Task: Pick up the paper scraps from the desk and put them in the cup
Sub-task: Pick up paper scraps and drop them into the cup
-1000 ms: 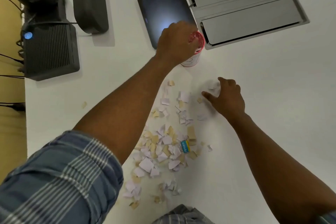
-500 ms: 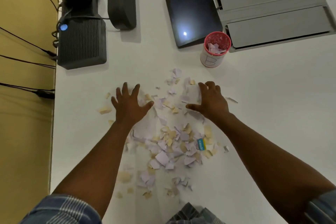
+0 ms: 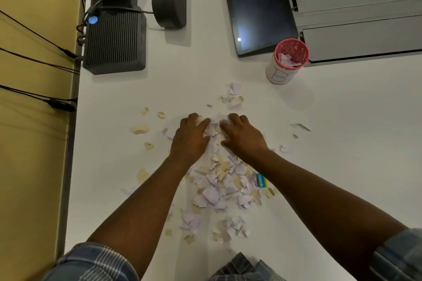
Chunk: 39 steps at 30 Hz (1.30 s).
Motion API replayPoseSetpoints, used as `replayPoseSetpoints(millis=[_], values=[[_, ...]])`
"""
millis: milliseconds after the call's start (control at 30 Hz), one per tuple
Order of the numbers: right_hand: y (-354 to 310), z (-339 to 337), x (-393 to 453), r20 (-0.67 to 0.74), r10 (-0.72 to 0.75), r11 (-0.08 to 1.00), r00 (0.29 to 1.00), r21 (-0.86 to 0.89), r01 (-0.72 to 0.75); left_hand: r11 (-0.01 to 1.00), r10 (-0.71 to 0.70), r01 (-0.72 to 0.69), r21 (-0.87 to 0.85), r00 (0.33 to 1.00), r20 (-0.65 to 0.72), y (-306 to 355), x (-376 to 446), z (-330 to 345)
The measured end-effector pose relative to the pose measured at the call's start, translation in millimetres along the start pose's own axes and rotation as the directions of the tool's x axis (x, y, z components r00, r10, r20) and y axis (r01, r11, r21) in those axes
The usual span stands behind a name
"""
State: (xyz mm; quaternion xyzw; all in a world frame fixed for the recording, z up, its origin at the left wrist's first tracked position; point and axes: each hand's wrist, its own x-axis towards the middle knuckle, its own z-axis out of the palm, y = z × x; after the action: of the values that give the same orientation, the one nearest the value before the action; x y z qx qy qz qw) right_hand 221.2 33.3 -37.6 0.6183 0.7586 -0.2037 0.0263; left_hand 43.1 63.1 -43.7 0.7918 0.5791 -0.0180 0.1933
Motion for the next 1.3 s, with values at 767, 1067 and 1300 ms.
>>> replayPoseSetpoints(millis=[767, 1067, 1300], values=[[95, -151, 17, -0.503, 0.533, 0.812, 0.68, 0.53, -0.244, 0.913, -0.097, 0.073, -0.401, 0.995, -0.039, 34, -5, -17], [126, -171, 67, -0.128, 0.428, 0.904, 0.895, 0.078, -0.421, 0.884, -0.069, 0.024, -0.466, 0.994, -0.081, 56, 6, -38], [121, -165, 45, -0.578, 0.481, 0.874, 0.659, 0.373, -0.311, 0.892, 0.038, -0.125, -0.433, 0.978, -0.204, 98, 39, -80]])
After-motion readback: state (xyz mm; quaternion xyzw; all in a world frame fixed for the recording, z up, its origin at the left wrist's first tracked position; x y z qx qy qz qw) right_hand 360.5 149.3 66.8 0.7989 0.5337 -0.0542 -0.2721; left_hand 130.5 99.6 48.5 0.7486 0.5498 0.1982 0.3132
